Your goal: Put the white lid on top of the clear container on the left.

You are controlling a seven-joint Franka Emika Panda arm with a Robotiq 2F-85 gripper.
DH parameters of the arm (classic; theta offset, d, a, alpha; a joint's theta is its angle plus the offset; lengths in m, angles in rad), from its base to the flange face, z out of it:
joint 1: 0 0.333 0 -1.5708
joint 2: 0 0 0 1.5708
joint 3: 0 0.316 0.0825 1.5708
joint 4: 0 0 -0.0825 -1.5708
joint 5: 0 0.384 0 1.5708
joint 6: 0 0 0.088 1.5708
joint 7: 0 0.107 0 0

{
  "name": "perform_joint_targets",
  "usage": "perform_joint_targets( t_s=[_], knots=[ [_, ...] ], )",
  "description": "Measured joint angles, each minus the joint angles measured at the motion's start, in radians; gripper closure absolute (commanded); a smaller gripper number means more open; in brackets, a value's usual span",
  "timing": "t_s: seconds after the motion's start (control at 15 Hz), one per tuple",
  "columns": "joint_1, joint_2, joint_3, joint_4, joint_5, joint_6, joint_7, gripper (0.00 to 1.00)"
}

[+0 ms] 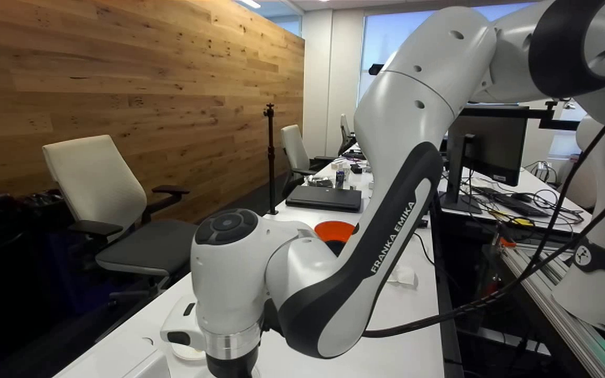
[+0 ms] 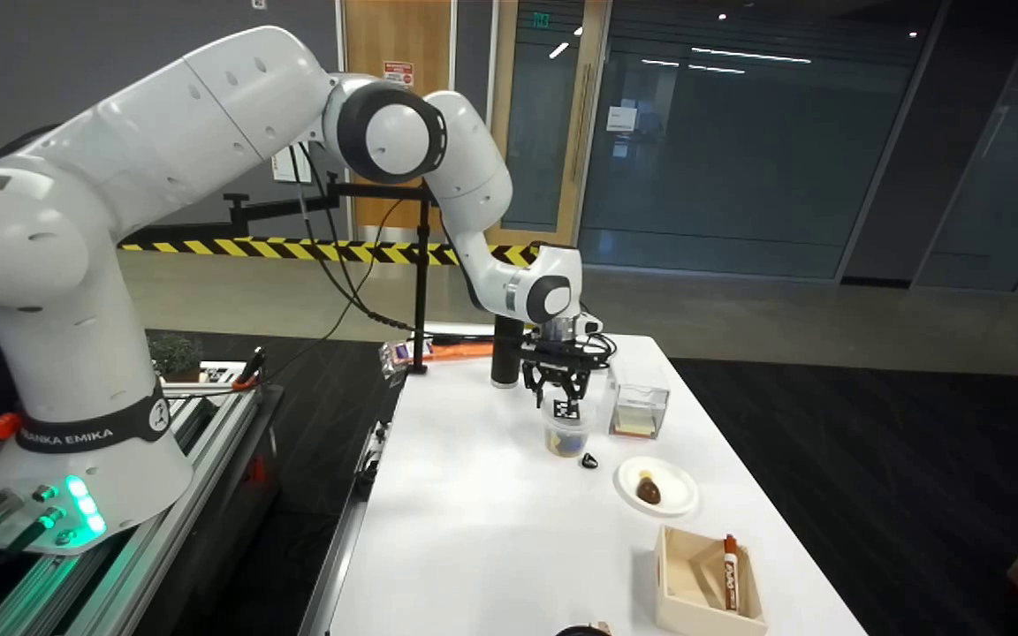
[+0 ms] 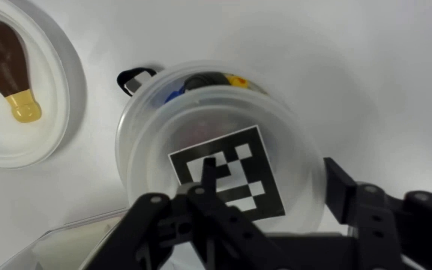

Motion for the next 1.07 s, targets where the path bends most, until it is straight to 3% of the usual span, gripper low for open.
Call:
perform_joint_targets(
  t_s=[0.33, 1.07],
  knots=[
    [-0.001, 0.005, 0.0, 0.025, 0.0, 0.0, 0.0, 0.97],
    [0.013, 0.005, -0.025, 0.051, 0.0, 0.005, 0.005, 0.98]
  ],
)
